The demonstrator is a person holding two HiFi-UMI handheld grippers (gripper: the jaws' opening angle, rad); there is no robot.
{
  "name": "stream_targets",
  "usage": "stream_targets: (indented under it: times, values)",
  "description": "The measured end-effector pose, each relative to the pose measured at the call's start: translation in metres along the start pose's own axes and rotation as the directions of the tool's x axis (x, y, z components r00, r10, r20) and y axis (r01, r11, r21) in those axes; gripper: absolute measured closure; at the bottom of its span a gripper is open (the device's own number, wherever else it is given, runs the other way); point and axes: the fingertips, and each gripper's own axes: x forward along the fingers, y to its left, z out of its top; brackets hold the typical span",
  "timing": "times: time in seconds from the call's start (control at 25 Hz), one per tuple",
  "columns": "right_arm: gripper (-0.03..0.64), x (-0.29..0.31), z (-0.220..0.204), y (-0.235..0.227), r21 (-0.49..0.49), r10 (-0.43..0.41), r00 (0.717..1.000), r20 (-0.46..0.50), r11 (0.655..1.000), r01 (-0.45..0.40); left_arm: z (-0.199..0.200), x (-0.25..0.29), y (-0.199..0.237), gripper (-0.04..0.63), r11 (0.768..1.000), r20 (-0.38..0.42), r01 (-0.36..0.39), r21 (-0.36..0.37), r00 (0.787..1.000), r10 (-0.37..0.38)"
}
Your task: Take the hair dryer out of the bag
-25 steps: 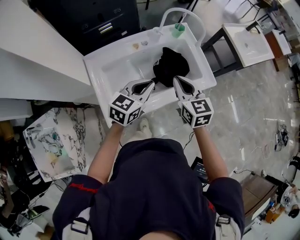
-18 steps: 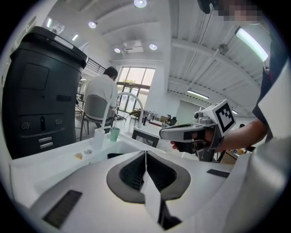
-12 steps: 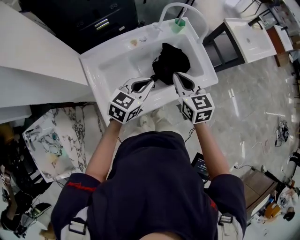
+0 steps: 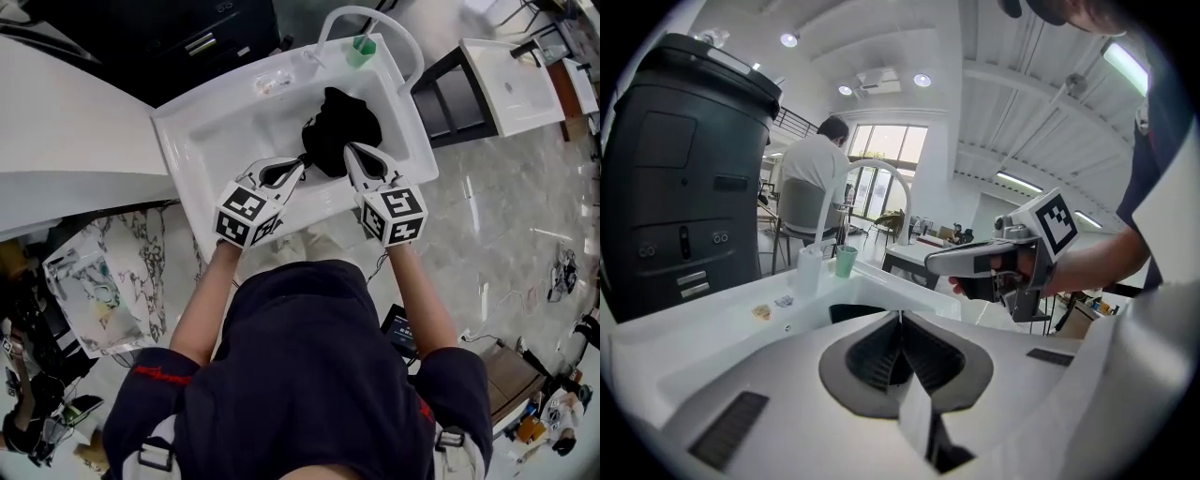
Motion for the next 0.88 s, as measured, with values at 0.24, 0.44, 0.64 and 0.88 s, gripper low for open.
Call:
stream_targets:
  times: [0.24, 0.44, 0.64, 0.88]
  values:
    - [0.581, 0.013, -0.014, -0.024, 0.015, 0.014, 0.999, -0.042, 1.000, -0.013, -0.010, 0.023, 0.009, 0.578, 0.999, -0.019, -0.009, -0.034, 1.000, 0.008]
    - [0.581, 0.022, -0.020, -0.036, 0.016, 0.023, 0.998, -0.059, 1.000, -0.022, -0.019, 0.037, 0.013, 0.578, 0.999, -0.048, -0.010, -0.032, 0.999, 0.008]
    - [0.581, 0.031, -0.028, -0.045, 0.033, 0.034, 0.997, -0.072, 0.999, -0.031, -0.028, 0.048, 0.014, 0.578, 1.000, -0.079, -0.013, -0.012, 0.997, 0.012]
    - [0.581, 0.046, -0.042, -0.046, 0.027, 0.059, 0.993, -0.100, 0.998, -0.056, -0.042, 0.059, 0.023, 0.578, 0.999, -0.110, -0.048, 0.001, 0.993, 0.047]
